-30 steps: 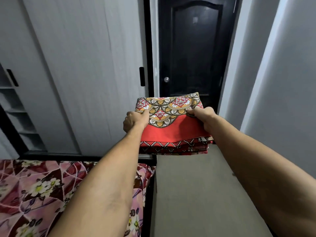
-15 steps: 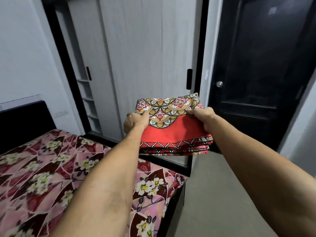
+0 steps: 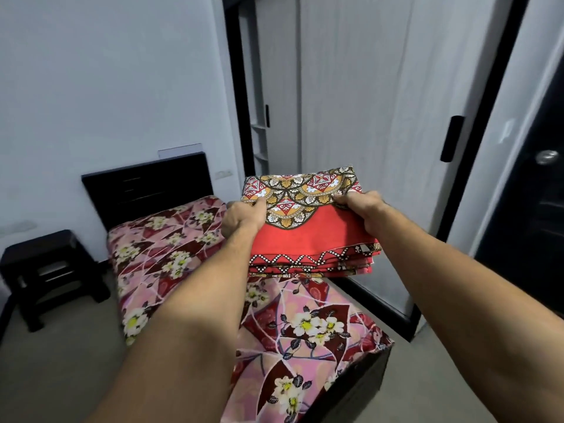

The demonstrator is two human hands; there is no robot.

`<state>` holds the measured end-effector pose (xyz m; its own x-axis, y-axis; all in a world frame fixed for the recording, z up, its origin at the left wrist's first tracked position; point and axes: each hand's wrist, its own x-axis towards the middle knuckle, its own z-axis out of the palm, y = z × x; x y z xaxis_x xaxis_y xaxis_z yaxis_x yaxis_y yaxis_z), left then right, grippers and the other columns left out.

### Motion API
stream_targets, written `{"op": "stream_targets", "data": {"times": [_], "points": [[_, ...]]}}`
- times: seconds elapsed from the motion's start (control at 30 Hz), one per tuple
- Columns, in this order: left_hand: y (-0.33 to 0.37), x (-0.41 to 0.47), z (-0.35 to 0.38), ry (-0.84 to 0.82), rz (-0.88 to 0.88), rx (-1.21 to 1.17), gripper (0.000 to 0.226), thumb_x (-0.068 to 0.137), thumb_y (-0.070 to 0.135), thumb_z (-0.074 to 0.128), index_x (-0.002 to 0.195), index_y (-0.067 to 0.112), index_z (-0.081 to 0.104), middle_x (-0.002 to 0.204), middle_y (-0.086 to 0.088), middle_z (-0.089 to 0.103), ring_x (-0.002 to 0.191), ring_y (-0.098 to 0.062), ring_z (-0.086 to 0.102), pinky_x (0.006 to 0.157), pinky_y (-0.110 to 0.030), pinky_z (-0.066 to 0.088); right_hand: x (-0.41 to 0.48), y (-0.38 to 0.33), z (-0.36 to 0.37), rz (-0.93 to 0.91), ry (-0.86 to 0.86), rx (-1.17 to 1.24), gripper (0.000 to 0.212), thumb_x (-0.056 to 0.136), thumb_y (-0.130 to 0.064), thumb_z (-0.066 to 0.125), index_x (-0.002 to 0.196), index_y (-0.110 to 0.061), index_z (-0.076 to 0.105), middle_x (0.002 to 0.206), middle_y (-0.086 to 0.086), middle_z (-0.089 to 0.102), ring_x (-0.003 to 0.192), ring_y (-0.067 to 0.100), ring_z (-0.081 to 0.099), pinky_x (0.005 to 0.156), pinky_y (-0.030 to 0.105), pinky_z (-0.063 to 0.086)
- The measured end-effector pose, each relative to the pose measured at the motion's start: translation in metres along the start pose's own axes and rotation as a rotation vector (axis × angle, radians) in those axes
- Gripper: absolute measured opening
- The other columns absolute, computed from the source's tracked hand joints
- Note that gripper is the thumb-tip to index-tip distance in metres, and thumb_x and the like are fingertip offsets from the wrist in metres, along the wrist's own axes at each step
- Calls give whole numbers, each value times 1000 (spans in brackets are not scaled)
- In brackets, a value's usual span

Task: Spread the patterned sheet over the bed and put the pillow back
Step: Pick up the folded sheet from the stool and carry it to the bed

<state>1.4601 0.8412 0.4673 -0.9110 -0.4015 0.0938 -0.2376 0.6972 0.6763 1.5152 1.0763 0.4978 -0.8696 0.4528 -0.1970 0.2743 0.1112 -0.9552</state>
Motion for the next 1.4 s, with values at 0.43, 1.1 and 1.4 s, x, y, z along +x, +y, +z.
{"op": "stream_targets", "data": {"times": [0.43, 1.1, 1.4], "points": [[-75, 27, -32, 117, -150, 41, 65, 93, 71, 43, 102, 12, 66, 67, 3, 54, 56, -13, 47, 49, -24, 29, 15, -3, 88, -43, -242, -75, 62, 74, -38, 86, 119, -8, 57, 95, 10, 69, 79, 27, 69, 68, 33, 54], [-122, 101, -19, 110, -281, 37, 70, 91, 73, 43, 112, 9, 65, 80, 0, 61, 62, -15, 52, 49, -27, 29, 71, -12, 182, -47, -319, -156, 52, 79, -37, 85, 108, -12, 50, 87, 6, 64, 77, 25, 66, 69, 34, 52], [-119, 113, 9, 100, -316, -11, 54, 94, 61, 52, 88, 7, 57, 83, -2, 59, 79, -21, 59, 59, -29, 36, 115, 7, 198, 2, -345, -163, 53, 81, -35, 83, 110, -13, 45, 84, 5, 58, 74, 23, 61, 62, 31, 45]]}}
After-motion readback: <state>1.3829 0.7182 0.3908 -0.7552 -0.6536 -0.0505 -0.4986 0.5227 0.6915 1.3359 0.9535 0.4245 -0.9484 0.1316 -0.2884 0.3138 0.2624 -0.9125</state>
